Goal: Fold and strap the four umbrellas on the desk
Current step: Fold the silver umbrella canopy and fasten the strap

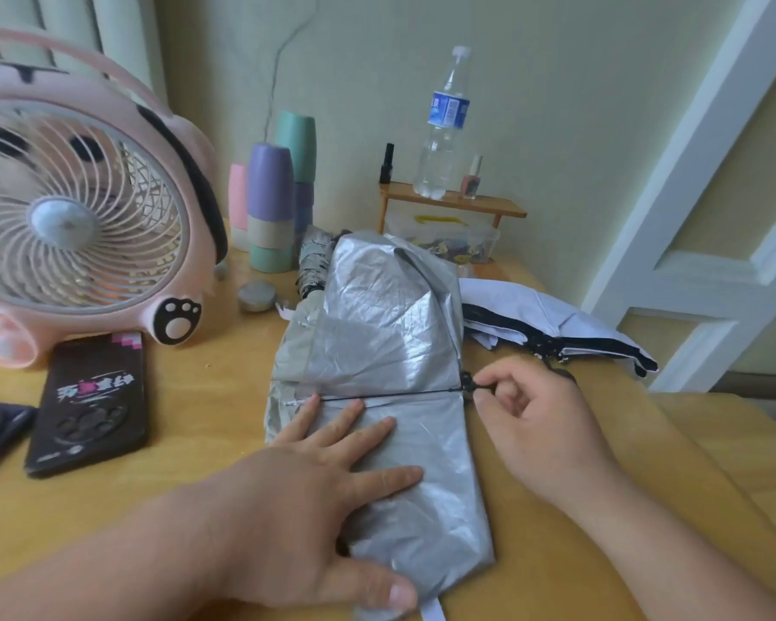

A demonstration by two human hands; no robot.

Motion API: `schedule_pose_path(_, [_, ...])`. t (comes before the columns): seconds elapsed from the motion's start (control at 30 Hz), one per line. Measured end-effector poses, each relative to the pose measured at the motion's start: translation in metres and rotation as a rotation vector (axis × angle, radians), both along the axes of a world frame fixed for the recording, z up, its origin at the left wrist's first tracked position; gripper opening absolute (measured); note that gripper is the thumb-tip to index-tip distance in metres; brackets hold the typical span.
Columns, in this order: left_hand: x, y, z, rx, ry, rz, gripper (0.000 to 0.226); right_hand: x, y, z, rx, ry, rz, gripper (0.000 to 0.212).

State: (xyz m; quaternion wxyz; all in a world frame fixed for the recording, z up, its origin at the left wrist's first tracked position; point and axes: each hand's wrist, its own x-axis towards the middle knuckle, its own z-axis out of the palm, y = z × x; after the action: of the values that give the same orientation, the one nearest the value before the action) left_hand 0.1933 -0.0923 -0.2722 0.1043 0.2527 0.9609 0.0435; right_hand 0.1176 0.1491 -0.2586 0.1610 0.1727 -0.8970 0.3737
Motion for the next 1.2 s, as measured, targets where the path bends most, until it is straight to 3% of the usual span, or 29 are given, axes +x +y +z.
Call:
schedule_pose_path(0.2, [-0.003, -0.003, 0.001, 0.052, 0.047, 0.03, 0.087, -0.055, -0.03, 0.034, -0.009, -0.301, -0.042, 0.023])
schedule_pose_path(0.37, [-0.006, -0.005, 0.001, 0.046, 0.039, 0.009, 0.09, -0.067, -0.044, 0.035, -0.007, -0.232, -0.115, 0.02])
schedule_pose_path(0.5, [-0.004, -0.002, 0.001, 0.054, 0.022, -0.011, 0.093, -0.067, -0.053, 0.038, -0.22, -0.324, 0.016, 0.027])
schedule_pose_path(0.63, [-0.004, 0.0, -0.002, 0.041, 0.028, -0.006, 0.094, -0.069, -0.059, 0.05, -0.545, -0.385, 0.174, 0.047])
schedule_pose_path(0.8, [-0.003, -0.001, -0.002, 0.047, 0.022, 0.005, 0.095, -0.053, -0.064, 0.068, -0.684, -0.417, 0.367, 0.044])
schedule_pose_path(1.03, [0.003, -0.004, 0.004, 0.064, 0.051, 0.006, 0.095, 0.002, -0.026, 0.048, -0.533, -0.421, 0.508, 0.067])
schedule_pose_path(1.2, [0.024, -0.019, 0.035, 0.054, 0.109, 0.025, 0.081, 0.044, 0.007, 0.016, -0.068, -0.564, 0.5, 0.079])
